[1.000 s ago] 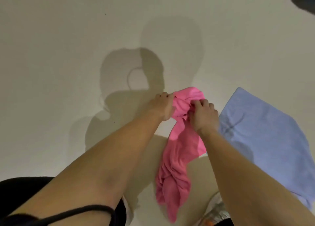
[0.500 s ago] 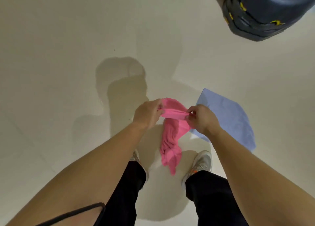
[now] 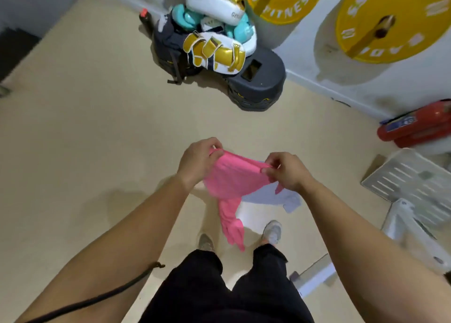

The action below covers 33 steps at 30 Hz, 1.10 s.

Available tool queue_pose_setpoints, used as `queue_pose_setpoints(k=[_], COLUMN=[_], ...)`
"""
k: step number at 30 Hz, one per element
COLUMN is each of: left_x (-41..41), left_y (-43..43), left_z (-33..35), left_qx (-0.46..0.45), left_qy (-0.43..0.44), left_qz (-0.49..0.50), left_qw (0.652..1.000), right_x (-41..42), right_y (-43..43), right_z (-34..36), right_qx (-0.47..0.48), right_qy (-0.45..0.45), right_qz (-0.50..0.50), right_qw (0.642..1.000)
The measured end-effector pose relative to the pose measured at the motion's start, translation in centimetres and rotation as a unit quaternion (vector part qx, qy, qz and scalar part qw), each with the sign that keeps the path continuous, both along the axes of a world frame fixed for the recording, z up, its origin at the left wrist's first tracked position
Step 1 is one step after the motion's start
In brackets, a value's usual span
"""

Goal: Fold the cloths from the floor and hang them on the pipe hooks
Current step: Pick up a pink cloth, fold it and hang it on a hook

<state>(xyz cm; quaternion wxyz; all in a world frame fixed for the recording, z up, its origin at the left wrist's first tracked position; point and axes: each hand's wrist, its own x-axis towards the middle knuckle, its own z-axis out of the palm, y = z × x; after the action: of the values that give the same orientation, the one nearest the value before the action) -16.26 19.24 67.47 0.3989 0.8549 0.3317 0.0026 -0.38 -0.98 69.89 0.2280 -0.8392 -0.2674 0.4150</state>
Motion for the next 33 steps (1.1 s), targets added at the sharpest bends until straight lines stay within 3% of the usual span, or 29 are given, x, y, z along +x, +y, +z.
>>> queue_pose_setpoints(k=[4, 10, 14, 20, 25, 28, 33], left_x=[1.1, 4.0, 7.5, 11.1, 11.5, 11.0, 10.3], left_y=[-0.3, -4.1, -9.0, -14.5, -15.5, -15.3, -15.2], left_z=[5.8, 11.6, 15.2, 19.0, 19.8, 19.4, 18.0], left_qx=[-0.028, -0.036, -0.052, -0.029, -0.038, -0.090, -0.282], left_qy=[-0.026, -0.075, -0.135, -0.174, -0.176, -0.197, -0.193], left_qz=[-0.043, -0.115, -0.149, -0.220, -0.193, -0.139, -0.101], left_qw=[0.998, 0.990, 0.978, 0.959, 0.964, 0.966, 0.934], right_x=[-0.2, 1.8, 2.8, 2.5, 3.1, 3.5, 3.7], right_y=[-3.8, -10.1, -12.1, -12.0, -12.1, -12.1, -11.5], right_z=[5.0, 9.6, 11.3, 15.0, 15.7, 16.8, 18.4], right_qx=[0.036, 0.075, 0.061, 0.181, 0.242, 0.267, 0.257], right_qy=[-0.105, -0.150, -0.128, -0.086, -0.108, -0.093, -0.127], right_qz=[-0.052, -0.105, -0.118, -0.073, -0.066, -0.068, -0.026], right_qw=[0.992, 0.980, 0.983, 0.977, 0.962, 0.957, 0.958])
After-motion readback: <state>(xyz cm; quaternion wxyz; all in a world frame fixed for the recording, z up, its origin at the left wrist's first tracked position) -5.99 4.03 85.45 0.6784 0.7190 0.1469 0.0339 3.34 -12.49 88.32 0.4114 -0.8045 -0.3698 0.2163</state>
